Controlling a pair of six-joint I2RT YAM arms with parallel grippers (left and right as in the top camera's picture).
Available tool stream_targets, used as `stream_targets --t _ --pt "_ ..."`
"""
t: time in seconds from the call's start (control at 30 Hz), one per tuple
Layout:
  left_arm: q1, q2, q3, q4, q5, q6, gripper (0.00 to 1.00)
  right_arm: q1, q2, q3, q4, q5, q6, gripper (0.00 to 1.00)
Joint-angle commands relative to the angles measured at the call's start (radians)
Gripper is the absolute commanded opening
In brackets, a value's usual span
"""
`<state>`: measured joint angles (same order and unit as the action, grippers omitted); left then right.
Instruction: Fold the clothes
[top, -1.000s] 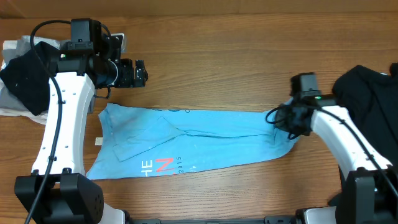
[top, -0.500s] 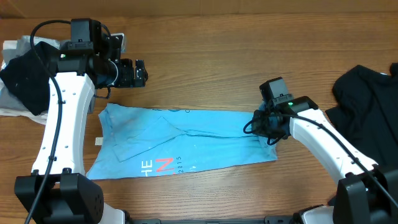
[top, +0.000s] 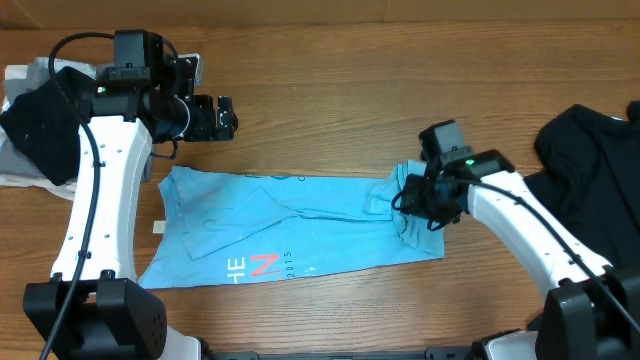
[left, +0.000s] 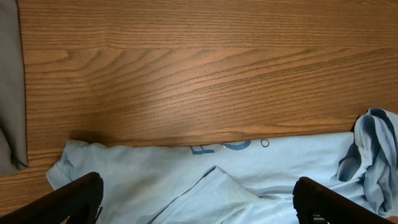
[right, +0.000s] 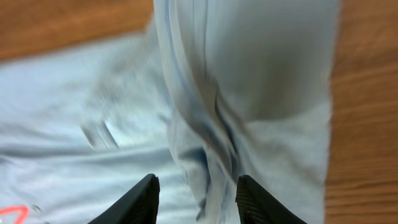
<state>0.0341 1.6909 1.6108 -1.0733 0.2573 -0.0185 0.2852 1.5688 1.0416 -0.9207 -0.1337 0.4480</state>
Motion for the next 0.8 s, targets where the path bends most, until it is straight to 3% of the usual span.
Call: stream_targets --t 0.0,0.2,0.33,0.47,0.77 --pt "-0.002 0.009 -0.006 0.000 -0.002 0.019 1.00 -0.058 -0.026 0.075 -0.018 -0.017 -0.016 0.49" --pt "-0.002 0.009 -0.006 -0.002 -0.002 0.019 1.00 -0.101 -0.014 0.057 -0.062 -0.016 -0.112 0.57" --pt "-0.002 0.009 -0.006 0.004 -0.002 0.019 1.00 -0.095 -0.006 -0.008 -0.010 -0.058 -0.113 0.56" --pt "-0.002 0.009 -0.006 0.005 -0.002 0.019 1.00 -0.094 -0.005 -0.065 0.061 -0.124 -0.112 0.45" --pt "-0.002 0.009 -0.006 0.006 -0.002 0.019 1.00 -0.093 -0.005 -0.152 0.135 -0.183 -0.111 0.42"
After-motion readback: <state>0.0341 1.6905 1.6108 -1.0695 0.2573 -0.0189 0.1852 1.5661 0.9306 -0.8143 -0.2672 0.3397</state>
